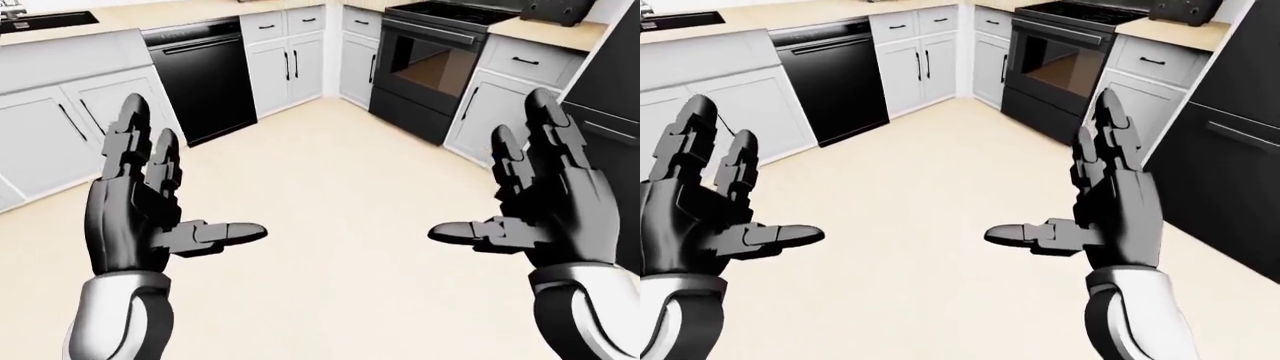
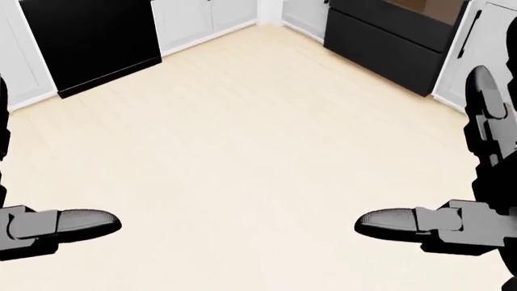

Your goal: Navigate to the stove.

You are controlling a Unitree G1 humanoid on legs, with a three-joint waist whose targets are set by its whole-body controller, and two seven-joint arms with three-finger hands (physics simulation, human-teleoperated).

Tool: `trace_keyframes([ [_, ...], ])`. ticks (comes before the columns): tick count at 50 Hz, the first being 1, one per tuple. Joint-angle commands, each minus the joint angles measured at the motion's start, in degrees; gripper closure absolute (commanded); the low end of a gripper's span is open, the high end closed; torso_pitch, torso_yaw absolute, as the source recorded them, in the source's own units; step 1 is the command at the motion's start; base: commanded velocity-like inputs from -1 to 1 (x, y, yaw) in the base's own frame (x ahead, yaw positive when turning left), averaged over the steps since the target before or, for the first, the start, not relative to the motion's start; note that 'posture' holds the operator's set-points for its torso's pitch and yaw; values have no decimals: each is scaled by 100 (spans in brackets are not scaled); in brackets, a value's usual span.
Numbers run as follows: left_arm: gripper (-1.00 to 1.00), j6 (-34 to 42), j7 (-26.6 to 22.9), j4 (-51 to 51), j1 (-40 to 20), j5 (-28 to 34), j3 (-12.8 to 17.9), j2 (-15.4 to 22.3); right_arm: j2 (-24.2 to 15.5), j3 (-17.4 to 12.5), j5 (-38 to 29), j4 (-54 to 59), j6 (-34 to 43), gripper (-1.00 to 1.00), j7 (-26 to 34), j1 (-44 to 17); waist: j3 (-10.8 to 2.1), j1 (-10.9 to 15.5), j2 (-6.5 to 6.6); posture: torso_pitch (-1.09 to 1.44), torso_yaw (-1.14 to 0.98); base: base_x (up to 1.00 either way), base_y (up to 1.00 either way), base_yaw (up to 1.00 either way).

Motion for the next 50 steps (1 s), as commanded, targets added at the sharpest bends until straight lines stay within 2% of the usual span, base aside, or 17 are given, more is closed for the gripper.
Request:
trace_keyframes([
  [1, -100, -172, -47, -61, -53, -8, -36, 4, -73, -61, 31, -51, -150, -100, -75, -40, -51, -20, -24, 0, 0, 16, 0, 0],
  [3, -100, -153, -37, -59, -67, -20, -10, 6, -113, -67, 95, -51, -152, -100, -127, -42, -138, -25, -356, 0, 0, 16, 0, 0],
  [4, -100, -115, -24, -98, -70, -22, -20, 9, -127, -62, 112, -51, -159, -100, -143, -35, -77, -82, -128, 0, 0, 16, 0, 0],
  [6, -100, -152, -35, -64, -64, -5, -29, 7, -123, -78, 124, -52, -156, -100, -137, -36, -38, -99, -228, 0, 0, 16, 0, 0],
  [12, -100, -133, -28, -64, -85, 32, -77, 3, -110, -100, 118, -51, -89, -100, -120, -99, 28, -149, 39, 0, 0, 16, 0, 0],
  [14, -100, -116, -30, -68, -100, 30, -69, 1, -124, -107, 145, -52, -88, -100, -141, -107, 40, -173, 204, 0, 0, 16, 0, 0],
  [16, -100, -125, -33, -66, -93, 51, -96, -2, -130, -108, 150, -52, -90, -100, -139, -111, -67, -192, 515, 0, 0, 16, 0, 0],
  [19, -100, -137, -41, -50, -89, 66, -105, -12, -124, -111, 150, -52, -86, -100, -132, -107, -24, -123, 464, 0, 0, 16, 0, 0],
  [25, -100, -95, -45, -64, -116, 34, -55, -3, -143, -101, 183, -52, -72, -100, -177, -123, -1, -53, 178, 0, 0, 16, 0, 0],
  [27, -100, -123, -52, -51, -100, 39, -62, -1, -115, -94, 123, -52, -80, -100, -131, -112, -5, -35, 15, 0, 0, 15, 0, 0],
  [29, -100, -120, -51, -40, -109, 34, -48, 5, -84, -104, 90, -52, -65, -100, -102, -119, -77, -31, -303, 0, 0, 16, 0, 0],
  [30, -100, -103, -43, -58, -108, 30, -49, 4, -82, -109, 92, -52, -71, -100, -99, -117, -70, -62, -219, 0, 0, 16, 0, 0],
  [35, -100, -122, -51, -57, -92, 54, -61, -2, -85, -115, 120, -52, -87, -100, -111, -98, -11, -123, -111, 0, 0, 15, 0, 0],
  [40, -100, -150, -58, -35, -82, 44, -41, -4, -116, -109, 163, -51, -98, -100, -156, -94, 52, -205, 158, 0, 0, 8, 0, 0],
  [42, -100, -178, -68, -14, -74, 45, -40, -2, -149, -100, 206, -51, -116, -100, -196, -87, -10, -254, 372, 0, 0, 4, 0, 0],
  [43, -100, -173, -64, -10, -80, 40, -32, 0, -155, -111, 225, -51, -124, -100, -204, -78, 19, -225, 168, 0, 0, 5, 0, 0],
  [50, -100, -120, -39, -23, -124, 28, -52, 17, -188, -143, 305, -52, -62, -100, -258, -147, -78, -116, 16, 0, 0, 4, 0, 0],
])
